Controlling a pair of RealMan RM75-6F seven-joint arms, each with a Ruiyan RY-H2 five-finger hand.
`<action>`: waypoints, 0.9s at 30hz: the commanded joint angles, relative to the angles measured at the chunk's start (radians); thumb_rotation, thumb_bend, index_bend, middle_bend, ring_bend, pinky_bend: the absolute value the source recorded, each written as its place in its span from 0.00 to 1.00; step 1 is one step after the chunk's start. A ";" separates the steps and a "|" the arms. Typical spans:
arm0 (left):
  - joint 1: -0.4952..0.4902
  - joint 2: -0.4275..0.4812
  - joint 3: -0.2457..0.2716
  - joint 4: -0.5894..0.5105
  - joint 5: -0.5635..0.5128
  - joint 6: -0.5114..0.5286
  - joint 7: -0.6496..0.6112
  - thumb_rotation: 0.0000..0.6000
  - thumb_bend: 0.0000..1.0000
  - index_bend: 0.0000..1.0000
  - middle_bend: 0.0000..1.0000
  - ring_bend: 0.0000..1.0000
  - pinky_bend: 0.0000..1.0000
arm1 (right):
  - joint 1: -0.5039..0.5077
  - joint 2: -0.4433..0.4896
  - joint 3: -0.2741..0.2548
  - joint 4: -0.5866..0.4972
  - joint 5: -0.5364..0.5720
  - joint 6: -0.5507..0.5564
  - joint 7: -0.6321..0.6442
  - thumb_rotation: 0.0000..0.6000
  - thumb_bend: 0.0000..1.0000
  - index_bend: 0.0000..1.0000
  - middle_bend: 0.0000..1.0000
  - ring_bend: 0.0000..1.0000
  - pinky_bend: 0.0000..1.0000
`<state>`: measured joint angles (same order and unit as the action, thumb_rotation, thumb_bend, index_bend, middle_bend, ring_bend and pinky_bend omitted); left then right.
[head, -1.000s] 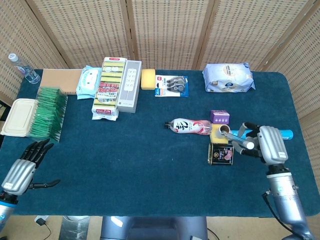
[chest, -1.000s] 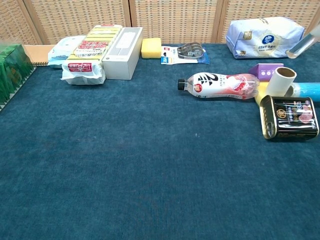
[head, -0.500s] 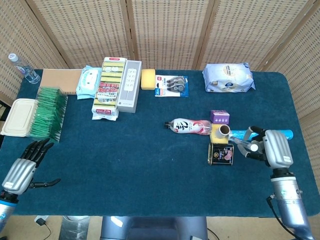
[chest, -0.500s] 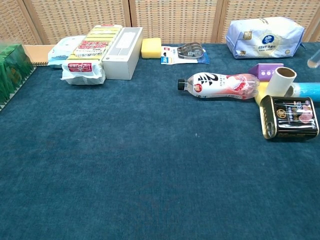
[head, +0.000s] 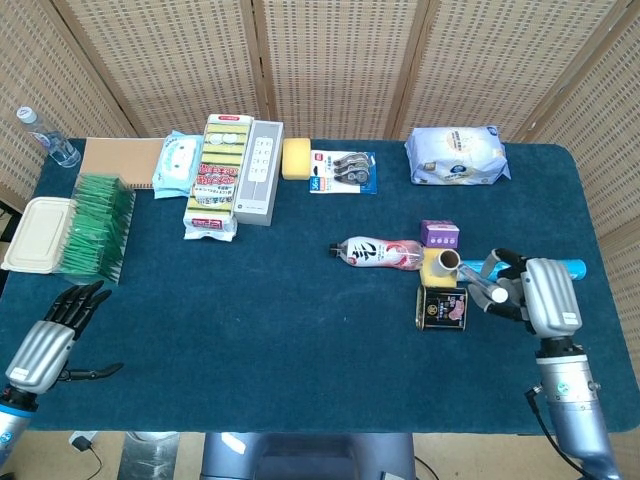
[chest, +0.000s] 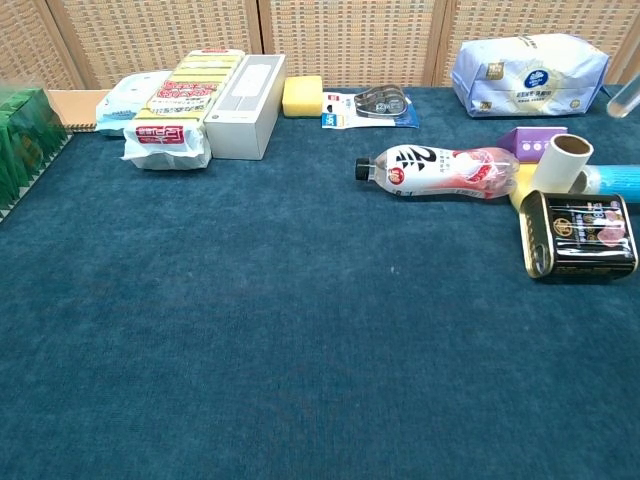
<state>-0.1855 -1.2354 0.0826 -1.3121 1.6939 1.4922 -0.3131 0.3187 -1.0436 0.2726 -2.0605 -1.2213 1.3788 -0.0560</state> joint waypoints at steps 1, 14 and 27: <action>-0.004 -0.003 -0.011 0.002 -0.017 -0.012 0.011 0.64 0.00 0.00 0.00 0.00 0.03 | -0.015 -0.001 -0.023 -0.004 -0.038 0.014 0.006 1.00 0.45 0.81 0.99 1.00 0.97; 0.001 0.002 -0.003 -0.014 0.007 0.009 0.022 0.63 0.00 0.00 0.00 0.00 0.03 | 0.010 -0.048 0.056 0.061 0.095 0.042 -0.017 1.00 0.44 0.81 1.00 1.00 0.97; 0.002 0.009 0.004 -0.023 0.012 0.006 0.014 0.65 0.00 0.00 0.00 0.00 0.03 | 0.006 -0.009 0.009 0.008 0.018 0.006 -0.039 1.00 0.44 0.81 1.00 1.00 0.97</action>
<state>-0.1852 -1.2313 0.0860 -1.3342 1.7143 1.4953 -0.2914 0.3143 -1.0561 0.2637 -2.0468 -1.2485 1.3900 -0.0865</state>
